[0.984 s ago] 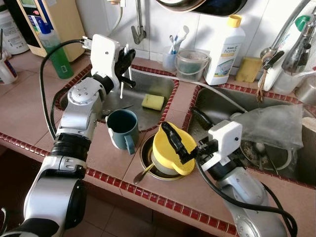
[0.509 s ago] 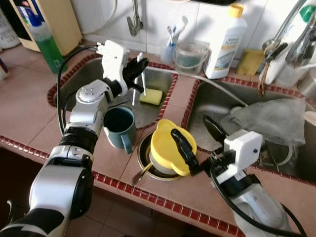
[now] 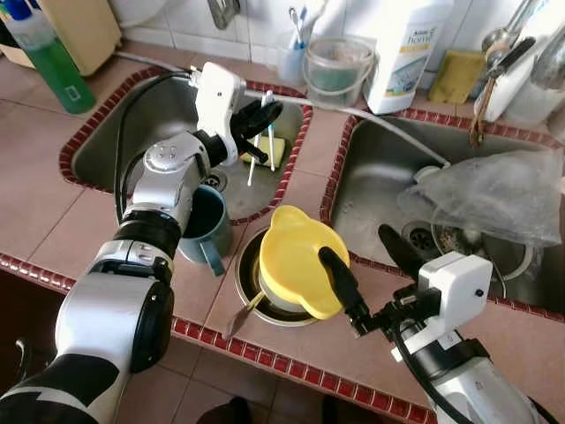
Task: Kitchen organization
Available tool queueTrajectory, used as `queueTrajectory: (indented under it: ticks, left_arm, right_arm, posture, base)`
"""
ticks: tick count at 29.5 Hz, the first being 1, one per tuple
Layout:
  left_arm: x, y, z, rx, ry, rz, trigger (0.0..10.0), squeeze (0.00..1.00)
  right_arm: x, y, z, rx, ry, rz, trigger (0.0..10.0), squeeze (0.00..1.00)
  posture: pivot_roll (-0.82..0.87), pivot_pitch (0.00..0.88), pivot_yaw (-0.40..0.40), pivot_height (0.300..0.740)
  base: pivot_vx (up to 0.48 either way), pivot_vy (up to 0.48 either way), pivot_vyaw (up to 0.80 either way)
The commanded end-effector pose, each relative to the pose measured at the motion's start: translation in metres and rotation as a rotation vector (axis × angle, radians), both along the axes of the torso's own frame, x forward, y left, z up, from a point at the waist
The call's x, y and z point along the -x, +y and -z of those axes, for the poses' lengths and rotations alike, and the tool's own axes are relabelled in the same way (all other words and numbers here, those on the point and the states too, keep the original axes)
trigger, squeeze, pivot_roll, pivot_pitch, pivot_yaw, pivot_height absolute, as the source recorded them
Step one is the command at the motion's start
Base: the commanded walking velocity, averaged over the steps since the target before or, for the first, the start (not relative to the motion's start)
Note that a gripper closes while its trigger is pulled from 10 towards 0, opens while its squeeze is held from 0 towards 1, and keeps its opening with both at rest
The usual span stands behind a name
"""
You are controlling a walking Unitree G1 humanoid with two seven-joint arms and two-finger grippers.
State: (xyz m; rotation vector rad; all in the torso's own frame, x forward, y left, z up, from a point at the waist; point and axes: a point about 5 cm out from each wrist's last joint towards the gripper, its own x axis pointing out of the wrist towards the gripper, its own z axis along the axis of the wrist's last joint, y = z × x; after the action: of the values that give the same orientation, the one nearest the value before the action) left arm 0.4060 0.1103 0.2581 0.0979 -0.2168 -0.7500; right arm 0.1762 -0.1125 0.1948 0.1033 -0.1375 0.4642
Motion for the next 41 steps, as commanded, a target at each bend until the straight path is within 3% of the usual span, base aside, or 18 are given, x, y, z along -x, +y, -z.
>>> queueTrajectory:
  ticks: [1, 16, 30, 41]
  left_arm:
    - [-0.001, 0.0, -0.008, -0.018, -0.022, 0.014, 10.0, 0.0]
    - [-0.003, 0.006, -0.021, -0.016, -0.052, 0.007, 10.0, 0.0]
    - [-0.006, 0.023, -0.034, -0.036, -0.086, -0.064, 10.0, 0.0]
    - [-0.006, 0.024, -0.024, -0.137, -0.059, -0.065, 10.0, 0.0]
  right_arm:
    - [0.005, 0.001, -0.003, -0.007, 0.0, 0.002, 10.0, 0.0]
    - [0.005, 0.006, -0.005, -0.034, 0.009, -0.047, 10.0, 0.0]
    - [0.001, 0.005, -0.006, -0.038, 0.006, -0.059, 10.0, 0.0]
    - [0.0, 0.004, -0.005, -0.026, 0.007, -0.066, 10.0, 0.0]
  posture:
    - [-0.24, 0.283, 0.074, 0.74]
    - [-0.23, 0.275, 0.074, 0.74]
    - [-0.21, 0.269, 0.066, 0.74]
    - [-0.21, 0.267, 0.062, 0.74]
  base:
    - [0.0, 0.0, 0.0]
    - [0.0, 0.0, 0.0]
    - [0.0, 0.0, 0.0]
    - [0.0, 0.0, 0.0]
